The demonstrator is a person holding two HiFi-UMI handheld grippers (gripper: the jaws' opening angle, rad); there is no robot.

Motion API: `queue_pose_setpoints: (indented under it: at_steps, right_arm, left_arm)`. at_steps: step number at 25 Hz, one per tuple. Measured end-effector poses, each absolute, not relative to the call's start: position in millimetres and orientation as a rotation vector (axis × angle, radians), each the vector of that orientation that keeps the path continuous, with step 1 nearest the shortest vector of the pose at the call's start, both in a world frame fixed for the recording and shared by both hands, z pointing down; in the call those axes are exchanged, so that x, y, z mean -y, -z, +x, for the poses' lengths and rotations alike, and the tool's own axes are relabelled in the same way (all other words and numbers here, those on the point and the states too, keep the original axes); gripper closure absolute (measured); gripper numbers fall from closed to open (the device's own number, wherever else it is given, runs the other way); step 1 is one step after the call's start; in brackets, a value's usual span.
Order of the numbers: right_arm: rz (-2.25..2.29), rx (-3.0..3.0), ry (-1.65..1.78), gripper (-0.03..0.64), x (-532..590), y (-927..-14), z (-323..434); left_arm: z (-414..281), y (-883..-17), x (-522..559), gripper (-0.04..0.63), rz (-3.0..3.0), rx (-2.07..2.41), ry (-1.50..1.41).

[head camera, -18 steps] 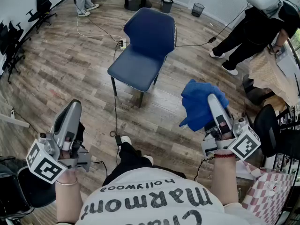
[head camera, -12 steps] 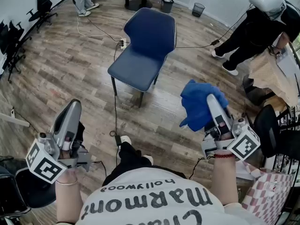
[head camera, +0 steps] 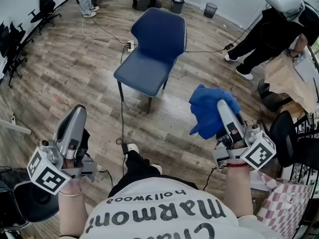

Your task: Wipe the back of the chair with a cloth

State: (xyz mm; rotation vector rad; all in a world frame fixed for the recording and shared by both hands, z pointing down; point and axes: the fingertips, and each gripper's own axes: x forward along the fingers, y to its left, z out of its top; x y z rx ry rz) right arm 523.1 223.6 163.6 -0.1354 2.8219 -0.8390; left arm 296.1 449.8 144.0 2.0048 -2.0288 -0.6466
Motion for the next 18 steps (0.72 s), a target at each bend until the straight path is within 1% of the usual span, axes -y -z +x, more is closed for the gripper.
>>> queue_pose_setpoints:
  at_steps: [5, 10, 18]
  right_arm:
    - [-0.129, -2.843, 0.816, 0.554, -222.5, -165.3, 521.6]
    - [-0.156, -2.838, 0.836, 0.554, -215.3, -170.7, 516.8]
    - [-0.164, -2.84, 0.82, 0.555, -194.2, -168.9, 465.8]
  left_arm:
    - [299.6, -142.2, -445.6, 0.589, 2.015, 2.047, 0.637]
    - [301.1, -141.6, -440.8, 0.589, 2.043, 2.118, 0.547]
    - [252.8, -143.2, -401.0, 0.588, 2.094, 2.053, 0.572]
